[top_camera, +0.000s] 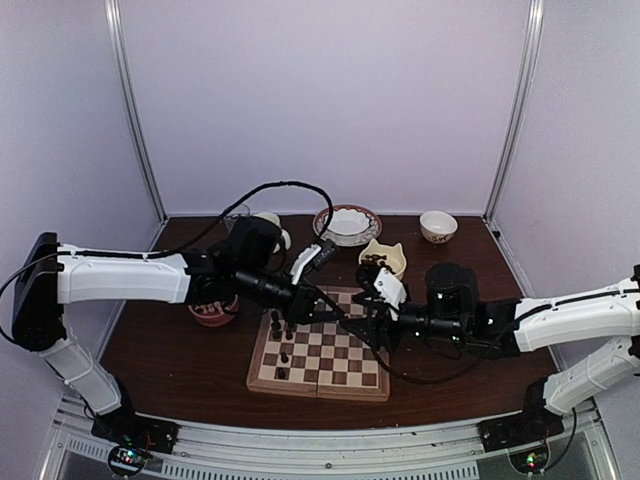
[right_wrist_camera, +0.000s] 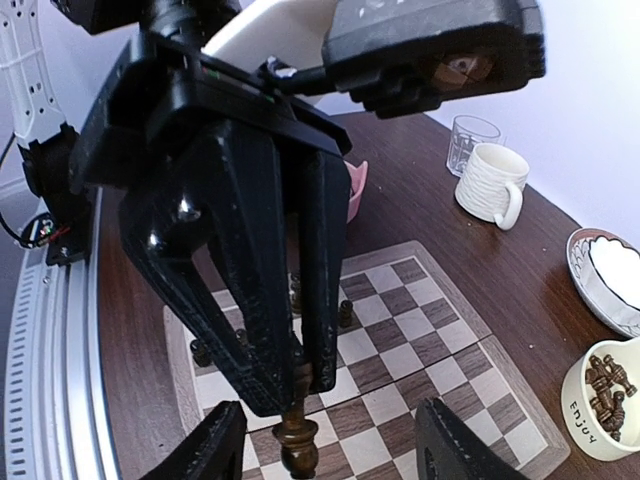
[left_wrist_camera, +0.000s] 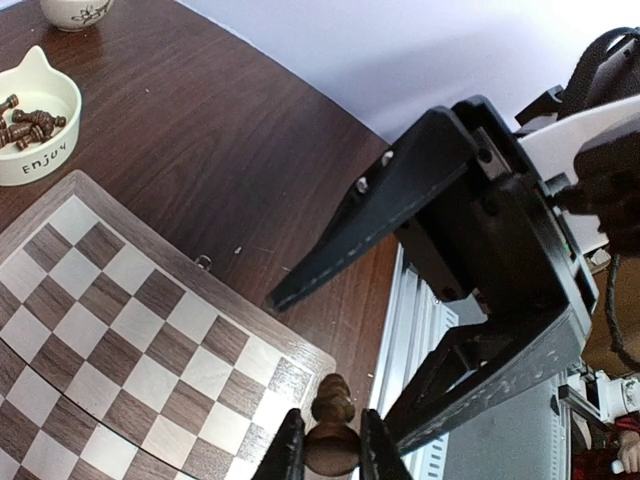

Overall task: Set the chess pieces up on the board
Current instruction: Pass from the right arm to the left, then pass from the left arm to the right

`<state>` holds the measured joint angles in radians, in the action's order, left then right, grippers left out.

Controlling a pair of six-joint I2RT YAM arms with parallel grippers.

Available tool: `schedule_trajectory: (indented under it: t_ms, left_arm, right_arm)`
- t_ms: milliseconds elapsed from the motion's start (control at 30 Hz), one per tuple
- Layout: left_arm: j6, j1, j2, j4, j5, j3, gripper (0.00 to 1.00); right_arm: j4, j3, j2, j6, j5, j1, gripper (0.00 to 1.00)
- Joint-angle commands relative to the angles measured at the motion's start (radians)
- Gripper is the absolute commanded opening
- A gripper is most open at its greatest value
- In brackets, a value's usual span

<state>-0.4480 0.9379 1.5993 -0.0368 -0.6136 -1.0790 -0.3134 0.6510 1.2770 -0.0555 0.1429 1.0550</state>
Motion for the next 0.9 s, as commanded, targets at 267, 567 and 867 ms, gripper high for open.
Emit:
schedule_trajectory:
  t_ms: [267, 567, 867]
  left_arm:
    - [-0.108, -0.033, -0.133, 0.254, -0.08, 0.119, 0.09]
    - [-0.178, -0.033, -0.121, 0.383, -0.151, 0.149, 0.09]
    - [-0.223, -0.033, -0.135, 0.506, -0.167, 0.198, 0.09]
  right_arm:
    - [-0.2, -0.05, -0.087, 0.201, 0.157, -0.012, 0.61]
    - [-0.28, -0.075, -0.067, 0.209, 0.201, -0.011, 0.55]
    - [-0.347, -0.09, -0.054, 0.296, 0.185, -0.021, 0.47]
